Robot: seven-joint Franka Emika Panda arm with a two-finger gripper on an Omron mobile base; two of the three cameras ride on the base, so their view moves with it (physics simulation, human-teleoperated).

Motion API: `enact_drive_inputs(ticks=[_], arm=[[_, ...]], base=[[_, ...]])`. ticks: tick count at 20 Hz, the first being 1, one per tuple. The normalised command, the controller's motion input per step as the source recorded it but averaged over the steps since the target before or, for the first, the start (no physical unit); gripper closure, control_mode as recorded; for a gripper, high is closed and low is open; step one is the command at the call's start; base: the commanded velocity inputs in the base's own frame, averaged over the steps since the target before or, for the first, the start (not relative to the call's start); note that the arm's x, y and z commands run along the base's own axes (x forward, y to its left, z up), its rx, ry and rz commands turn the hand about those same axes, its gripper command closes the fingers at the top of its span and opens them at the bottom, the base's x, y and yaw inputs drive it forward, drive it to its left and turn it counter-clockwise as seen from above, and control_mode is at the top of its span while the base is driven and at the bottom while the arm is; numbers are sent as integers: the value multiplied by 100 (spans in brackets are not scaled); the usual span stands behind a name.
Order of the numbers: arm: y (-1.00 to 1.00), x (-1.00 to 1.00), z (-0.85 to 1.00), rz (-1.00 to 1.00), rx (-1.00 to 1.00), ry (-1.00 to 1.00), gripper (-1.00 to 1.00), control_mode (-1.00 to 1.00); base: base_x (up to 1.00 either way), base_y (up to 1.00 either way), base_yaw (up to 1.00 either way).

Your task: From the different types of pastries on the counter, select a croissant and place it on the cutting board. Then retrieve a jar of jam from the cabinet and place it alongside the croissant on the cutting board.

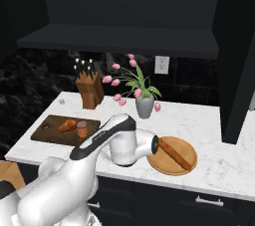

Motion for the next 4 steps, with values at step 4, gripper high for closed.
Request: enact_drive_inputs(ticks=[4], arm=[[-49, -1, 31, -26, 4, 2, -100, -100]], base=[[0, 0, 0]])
